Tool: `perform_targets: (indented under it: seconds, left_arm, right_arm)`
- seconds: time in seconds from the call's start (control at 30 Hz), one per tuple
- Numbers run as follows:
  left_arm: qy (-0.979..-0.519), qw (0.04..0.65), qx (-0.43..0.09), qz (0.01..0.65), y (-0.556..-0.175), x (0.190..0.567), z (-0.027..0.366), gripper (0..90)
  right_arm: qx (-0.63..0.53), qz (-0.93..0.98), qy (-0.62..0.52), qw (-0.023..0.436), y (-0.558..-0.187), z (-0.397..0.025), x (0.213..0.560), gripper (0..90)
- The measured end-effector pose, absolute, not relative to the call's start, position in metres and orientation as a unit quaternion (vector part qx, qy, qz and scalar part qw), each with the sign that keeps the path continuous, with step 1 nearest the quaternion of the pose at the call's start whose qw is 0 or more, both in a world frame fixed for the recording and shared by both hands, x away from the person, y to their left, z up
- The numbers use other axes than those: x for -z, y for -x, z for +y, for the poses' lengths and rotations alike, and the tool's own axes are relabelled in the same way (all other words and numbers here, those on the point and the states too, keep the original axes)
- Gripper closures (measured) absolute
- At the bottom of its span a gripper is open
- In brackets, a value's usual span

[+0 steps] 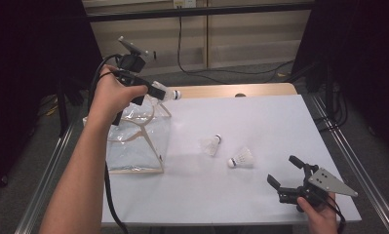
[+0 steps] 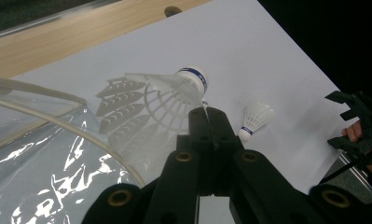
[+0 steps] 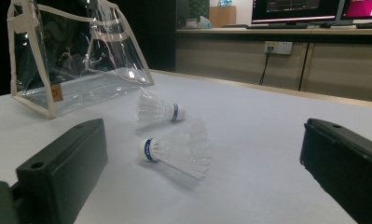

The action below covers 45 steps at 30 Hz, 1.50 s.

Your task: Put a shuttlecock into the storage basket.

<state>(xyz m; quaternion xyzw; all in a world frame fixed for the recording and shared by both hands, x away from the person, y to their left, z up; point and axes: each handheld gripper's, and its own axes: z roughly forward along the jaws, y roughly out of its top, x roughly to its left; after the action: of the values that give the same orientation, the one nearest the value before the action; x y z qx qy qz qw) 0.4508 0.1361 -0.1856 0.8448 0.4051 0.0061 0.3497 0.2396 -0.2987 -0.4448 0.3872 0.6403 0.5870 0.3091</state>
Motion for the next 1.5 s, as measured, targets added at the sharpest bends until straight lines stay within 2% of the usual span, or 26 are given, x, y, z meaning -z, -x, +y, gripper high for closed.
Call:
perform_targets:
  seconds: [1.5]
  left_arm:
    - [-0.823, 0.352, -0.029, 0.444, -0.457, 0.177, 0.172, 90.0]
  right_arm:
    - [-0.587, 0.641, -0.386, 0.31, -0.239, -0.299, 0.445, 0.7]
